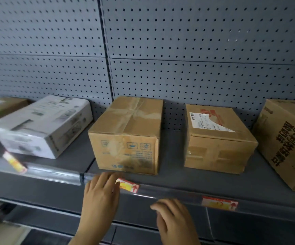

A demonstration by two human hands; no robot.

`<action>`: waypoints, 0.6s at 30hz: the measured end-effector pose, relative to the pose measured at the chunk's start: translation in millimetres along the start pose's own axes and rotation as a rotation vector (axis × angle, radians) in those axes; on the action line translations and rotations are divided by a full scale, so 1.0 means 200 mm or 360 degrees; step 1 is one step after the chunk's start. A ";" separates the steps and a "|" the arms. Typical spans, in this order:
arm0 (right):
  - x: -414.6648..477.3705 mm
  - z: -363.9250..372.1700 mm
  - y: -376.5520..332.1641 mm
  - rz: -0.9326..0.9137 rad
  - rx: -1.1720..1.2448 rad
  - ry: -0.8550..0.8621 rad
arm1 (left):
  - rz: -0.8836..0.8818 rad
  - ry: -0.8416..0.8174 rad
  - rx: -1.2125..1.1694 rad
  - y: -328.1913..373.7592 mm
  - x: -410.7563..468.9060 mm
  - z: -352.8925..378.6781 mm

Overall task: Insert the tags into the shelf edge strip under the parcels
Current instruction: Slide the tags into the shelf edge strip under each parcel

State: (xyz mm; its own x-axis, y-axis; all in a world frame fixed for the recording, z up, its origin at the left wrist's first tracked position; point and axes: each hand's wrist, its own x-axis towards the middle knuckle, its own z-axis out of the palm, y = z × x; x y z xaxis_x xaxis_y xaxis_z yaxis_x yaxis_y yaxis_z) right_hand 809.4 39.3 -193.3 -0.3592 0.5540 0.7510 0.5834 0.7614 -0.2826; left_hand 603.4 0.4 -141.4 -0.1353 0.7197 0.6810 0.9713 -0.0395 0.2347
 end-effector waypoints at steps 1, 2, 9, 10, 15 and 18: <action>0.04 0.06 -0.05 0.0039 -0.0005 -0.0015 | -0.0019 -0.0062 -0.0002 -0.08 0.03 -0.02; 0.08 0.11 -0.11 0.0093 -0.0012 -0.0024 | -0.0029 -0.0125 -0.0029 -0.14 0.05 -0.04; 0.26 0.24 -0.33 0.0549 -0.0253 -0.0185 | 0.0193 -0.0358 -0.0327 -0.34 0.15 -0.03; 0.27 0.24 -0.34 0.0588 -0.0290 -0.0223 | 0.0243 -0.0378 -0.0359 -0.34 0.16 -0.02; 0.29 0.22 -0.34 0.0598 -0.0274 -0.0315 | 0.0363 -0.0435 -0.0450 -0.35 0.16 0.00; 0.31 0.21 -0.34 0.0609 -0.0268 -0.0378 | 0.0361 -0.0410 -0.0410 -0.35 0.14 0.01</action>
State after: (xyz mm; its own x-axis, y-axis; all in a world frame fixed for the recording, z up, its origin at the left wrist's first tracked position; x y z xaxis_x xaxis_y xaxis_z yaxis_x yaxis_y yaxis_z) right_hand 716.7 35.6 -152.3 -0.2408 0.8602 0.4496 0.8091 0.4337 -0.3965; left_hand 531.8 24.8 -140.7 0.1611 0.8212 0.5474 0.8858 -0.3649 0.2867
